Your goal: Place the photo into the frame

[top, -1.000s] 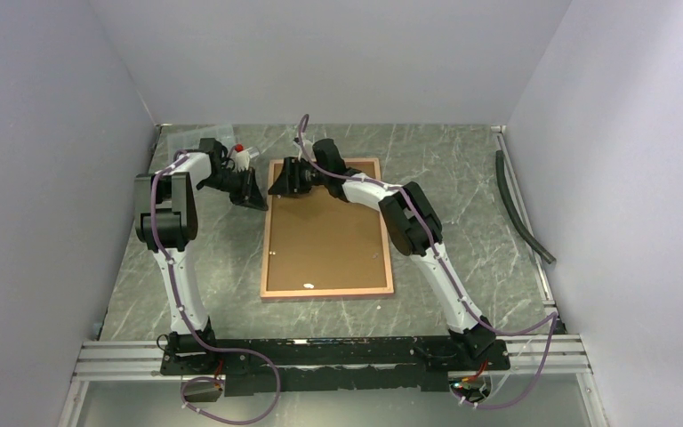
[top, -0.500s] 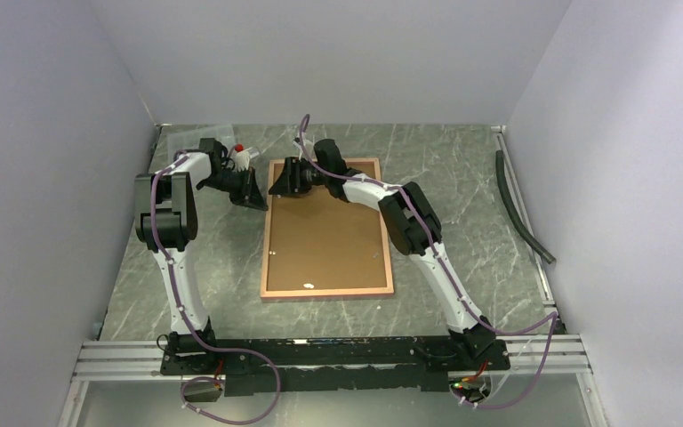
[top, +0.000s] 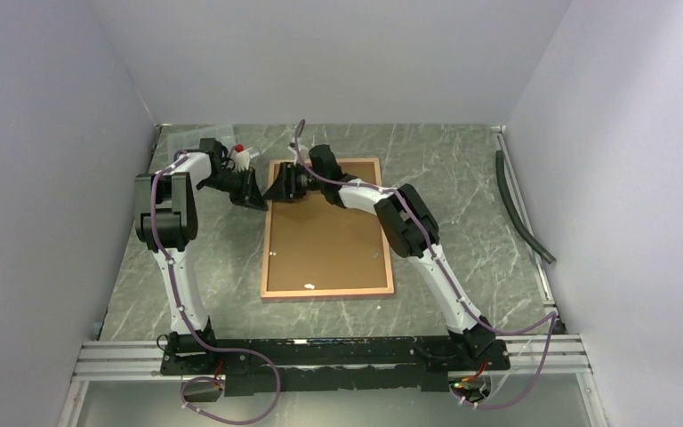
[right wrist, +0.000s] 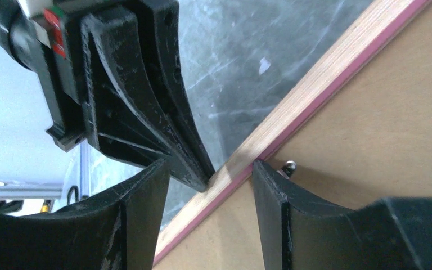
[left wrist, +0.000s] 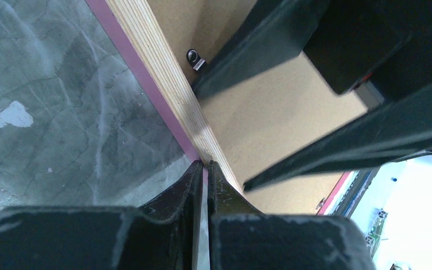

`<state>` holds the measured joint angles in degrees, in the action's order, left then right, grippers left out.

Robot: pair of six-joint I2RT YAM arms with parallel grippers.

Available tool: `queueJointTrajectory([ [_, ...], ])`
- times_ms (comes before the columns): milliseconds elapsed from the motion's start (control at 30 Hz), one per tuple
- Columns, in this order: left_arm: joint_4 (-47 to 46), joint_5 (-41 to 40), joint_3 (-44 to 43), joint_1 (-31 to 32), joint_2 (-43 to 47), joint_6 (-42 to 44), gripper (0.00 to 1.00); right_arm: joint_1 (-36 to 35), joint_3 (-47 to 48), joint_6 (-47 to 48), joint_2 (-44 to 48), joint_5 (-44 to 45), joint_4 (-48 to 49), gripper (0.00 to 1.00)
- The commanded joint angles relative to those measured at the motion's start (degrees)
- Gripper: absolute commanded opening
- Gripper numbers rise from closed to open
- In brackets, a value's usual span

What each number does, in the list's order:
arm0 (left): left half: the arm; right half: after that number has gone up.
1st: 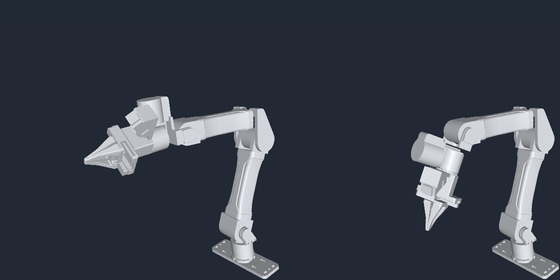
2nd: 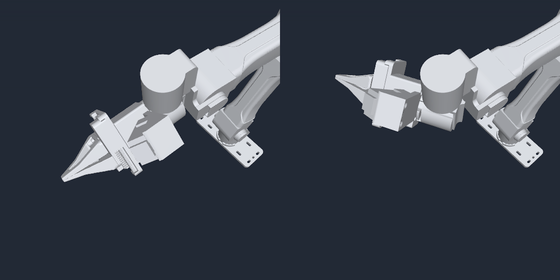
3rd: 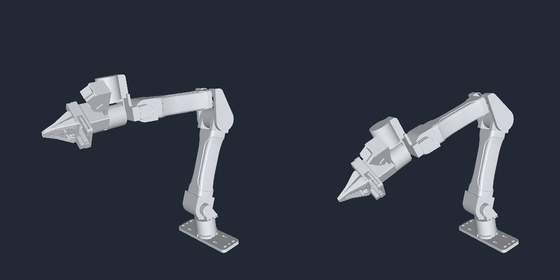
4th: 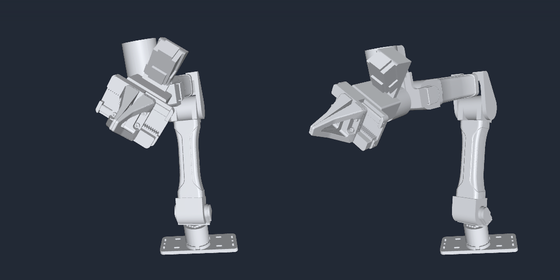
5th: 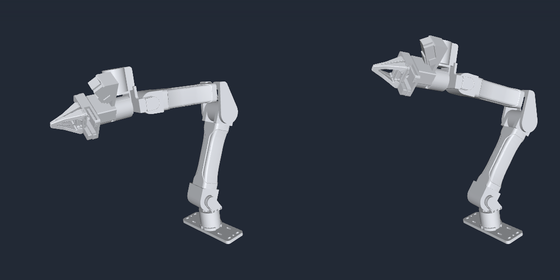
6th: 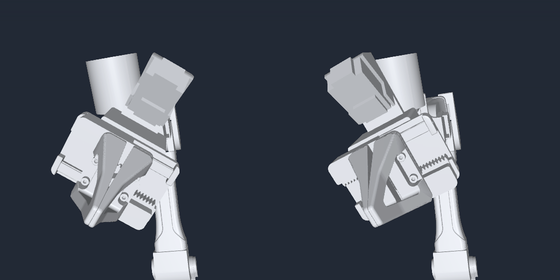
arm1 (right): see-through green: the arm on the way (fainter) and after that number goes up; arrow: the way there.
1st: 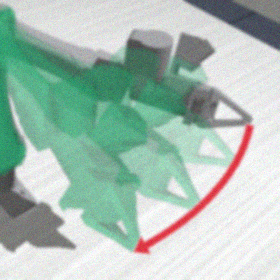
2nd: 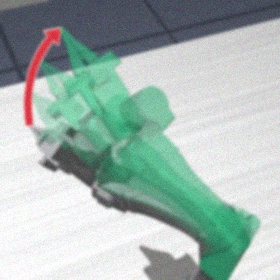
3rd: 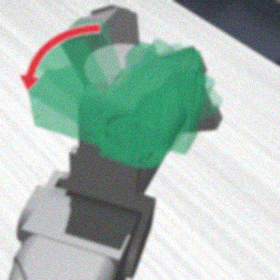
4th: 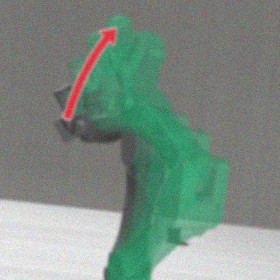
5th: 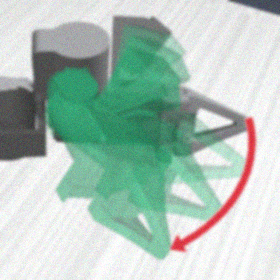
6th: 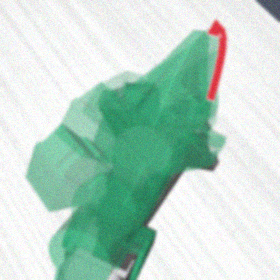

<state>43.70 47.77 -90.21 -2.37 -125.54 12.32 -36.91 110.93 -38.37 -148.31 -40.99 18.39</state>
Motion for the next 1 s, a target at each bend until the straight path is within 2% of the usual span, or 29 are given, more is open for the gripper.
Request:
queueJointTrajectory([
  [0,0.4,-3.4,1.2,1.4,-2.5,0.8,0.1,-2.6,3.5,-0.4,-2.1,-3.0,-3.0,0.59],
  [200,0.4,-3.5,1.2,1.2,-2.5,1.0,0.1,-1.9,-0.3,-0.8,1.3,-2.3,-0.8,0.59],
  [367,0.4,-3.6,1.5,0.9,-2.1,1.2,0.1,1.2,-6.4,-9.6,7.4,-4.8,10.9,0.59],
  [433,0.3,-3.7,1.8,0.7,-2.1,1.4,0.1,2.2,-7.5,-10.6,9.5,-4.9,12.5,0.6],
  [567,0.3,-3.8,2.0,0.5,-2.1,1.6,0.1,2.8,-6.9,-5.8,11.1,-3.8,6.8,0.6],
  [733,-0.1,-3.4,1.9,0.4,-2.3,1.1,0.1,2.8,-5.5,-4.5,9.0,-2.0,2.5,0.6],
  [967,-0.3,-3.0,1.9,0.5,-2.5,0.7,0.1,1.7,2.0,2.0,5.5,4.1,-11.7,0.6],
])
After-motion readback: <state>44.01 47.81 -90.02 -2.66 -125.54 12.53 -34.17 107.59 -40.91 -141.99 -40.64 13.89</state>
